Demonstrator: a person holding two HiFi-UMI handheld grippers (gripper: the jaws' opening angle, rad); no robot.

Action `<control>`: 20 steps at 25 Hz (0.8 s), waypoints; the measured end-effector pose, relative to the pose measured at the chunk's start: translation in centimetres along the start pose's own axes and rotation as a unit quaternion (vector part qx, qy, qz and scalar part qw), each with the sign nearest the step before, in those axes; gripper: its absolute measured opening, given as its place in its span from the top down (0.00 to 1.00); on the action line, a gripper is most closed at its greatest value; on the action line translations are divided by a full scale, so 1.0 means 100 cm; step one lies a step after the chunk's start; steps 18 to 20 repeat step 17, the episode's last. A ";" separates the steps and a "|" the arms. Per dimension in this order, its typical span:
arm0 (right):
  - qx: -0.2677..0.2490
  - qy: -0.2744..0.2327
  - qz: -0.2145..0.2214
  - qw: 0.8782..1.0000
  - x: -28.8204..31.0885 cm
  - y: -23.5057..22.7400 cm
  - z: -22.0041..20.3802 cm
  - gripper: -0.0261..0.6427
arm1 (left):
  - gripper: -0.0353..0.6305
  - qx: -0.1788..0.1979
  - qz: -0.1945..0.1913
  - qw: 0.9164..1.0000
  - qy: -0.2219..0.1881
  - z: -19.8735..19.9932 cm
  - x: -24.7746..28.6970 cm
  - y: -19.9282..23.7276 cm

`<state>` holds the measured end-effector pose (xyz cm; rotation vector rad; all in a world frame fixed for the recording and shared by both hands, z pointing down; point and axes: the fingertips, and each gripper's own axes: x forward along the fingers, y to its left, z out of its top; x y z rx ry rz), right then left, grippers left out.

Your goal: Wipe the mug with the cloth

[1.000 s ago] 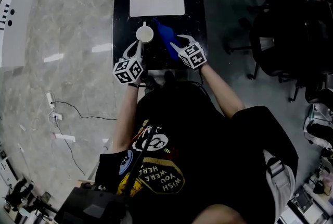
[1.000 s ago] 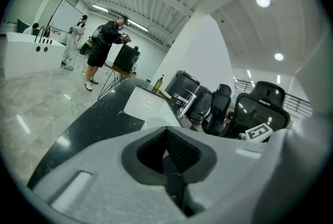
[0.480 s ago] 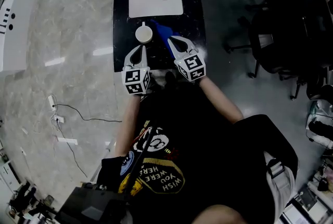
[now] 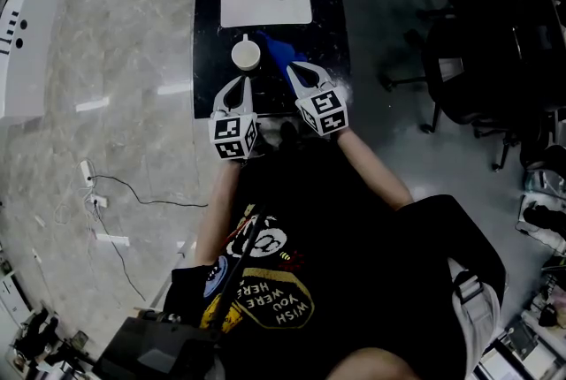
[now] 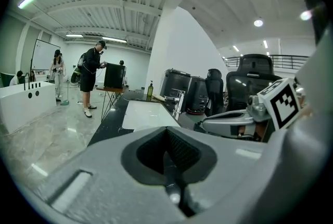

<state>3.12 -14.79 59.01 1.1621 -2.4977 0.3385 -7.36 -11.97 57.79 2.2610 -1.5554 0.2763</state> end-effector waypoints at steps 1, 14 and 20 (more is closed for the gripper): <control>-0.001 -0.001 0.002 1.000 0.000 0.001 0.001 0.96 | 0.94 0.001 -0.002 1.000 0.000 0.000 0.000 0.000; -0.009 -0.006 -0.003 1.000 -0.001 0.004 0.005 0.96 | 0.94 -0.006 0.016 1.000 0.002 -0.001 -0.005 0.011; -0.007 -0.007 -0.006 1.000 -0.001 0.003 0.006 0.96 | 0.94 -0.009 0.018 1.000 0.001 -0.002 -0.005 0.015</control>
